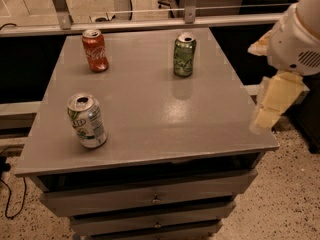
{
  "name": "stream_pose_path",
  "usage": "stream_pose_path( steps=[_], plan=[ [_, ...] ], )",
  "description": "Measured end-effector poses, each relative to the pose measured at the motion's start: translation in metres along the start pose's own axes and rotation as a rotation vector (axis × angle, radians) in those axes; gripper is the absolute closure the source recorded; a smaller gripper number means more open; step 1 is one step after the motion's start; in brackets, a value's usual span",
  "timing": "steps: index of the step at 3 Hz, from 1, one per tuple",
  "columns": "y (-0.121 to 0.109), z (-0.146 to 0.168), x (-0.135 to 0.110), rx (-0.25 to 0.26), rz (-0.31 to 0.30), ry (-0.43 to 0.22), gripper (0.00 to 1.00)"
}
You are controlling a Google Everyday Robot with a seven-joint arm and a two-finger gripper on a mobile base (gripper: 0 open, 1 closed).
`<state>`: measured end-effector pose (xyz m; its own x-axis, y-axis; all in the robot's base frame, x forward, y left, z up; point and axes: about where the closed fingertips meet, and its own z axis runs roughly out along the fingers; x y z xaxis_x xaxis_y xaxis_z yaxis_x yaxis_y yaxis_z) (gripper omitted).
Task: Move 7up can near green can
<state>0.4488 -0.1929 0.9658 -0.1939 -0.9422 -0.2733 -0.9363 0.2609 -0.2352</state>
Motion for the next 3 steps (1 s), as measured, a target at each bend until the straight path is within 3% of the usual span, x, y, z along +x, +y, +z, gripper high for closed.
stream_pose_path(
  steps=[1,2,3],
  plan=[
    [0.005,0.033,-0.036,-0.044,-0.028,-0.107,0.00],
    [0.022,0.067,-0.102,-0.103,-0.089,-0.281,0.00],
    [0.044,0.079,-0.154,-0.154,-0.127,-0.411,0.00]
  ],
)
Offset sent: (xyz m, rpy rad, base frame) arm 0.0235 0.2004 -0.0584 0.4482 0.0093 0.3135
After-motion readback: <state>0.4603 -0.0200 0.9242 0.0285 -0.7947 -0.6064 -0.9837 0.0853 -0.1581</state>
